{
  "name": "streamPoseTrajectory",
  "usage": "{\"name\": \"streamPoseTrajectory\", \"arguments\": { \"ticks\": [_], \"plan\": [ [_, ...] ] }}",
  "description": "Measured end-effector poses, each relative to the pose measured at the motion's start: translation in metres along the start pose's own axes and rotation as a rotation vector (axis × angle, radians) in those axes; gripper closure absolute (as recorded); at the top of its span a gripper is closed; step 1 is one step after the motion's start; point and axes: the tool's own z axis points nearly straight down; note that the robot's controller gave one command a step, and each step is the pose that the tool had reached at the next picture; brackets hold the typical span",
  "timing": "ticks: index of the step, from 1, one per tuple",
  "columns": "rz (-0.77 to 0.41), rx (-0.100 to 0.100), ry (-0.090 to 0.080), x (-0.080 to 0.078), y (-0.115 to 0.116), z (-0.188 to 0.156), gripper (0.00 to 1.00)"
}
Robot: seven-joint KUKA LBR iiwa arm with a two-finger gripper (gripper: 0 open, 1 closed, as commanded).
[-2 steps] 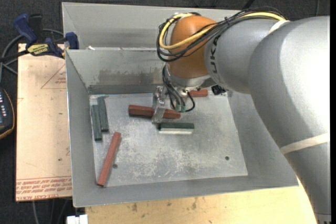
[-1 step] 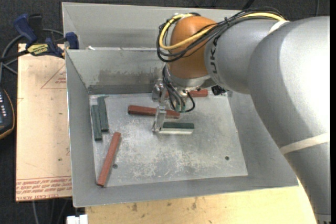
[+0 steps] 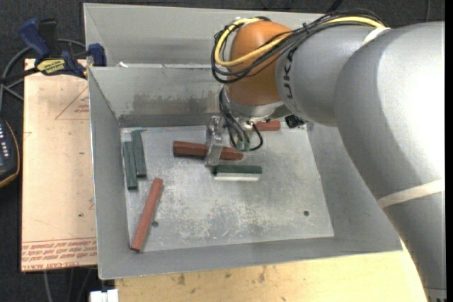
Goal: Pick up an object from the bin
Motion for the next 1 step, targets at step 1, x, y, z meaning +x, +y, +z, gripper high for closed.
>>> {"name": "streamPoseTrajectory", "arguments": {
  "ticks": [1],
  "plan": [
    [0.057, 0.0, -0.009, -0.0063, -0.0554, -0.1467, 1.0]
  ]
}}
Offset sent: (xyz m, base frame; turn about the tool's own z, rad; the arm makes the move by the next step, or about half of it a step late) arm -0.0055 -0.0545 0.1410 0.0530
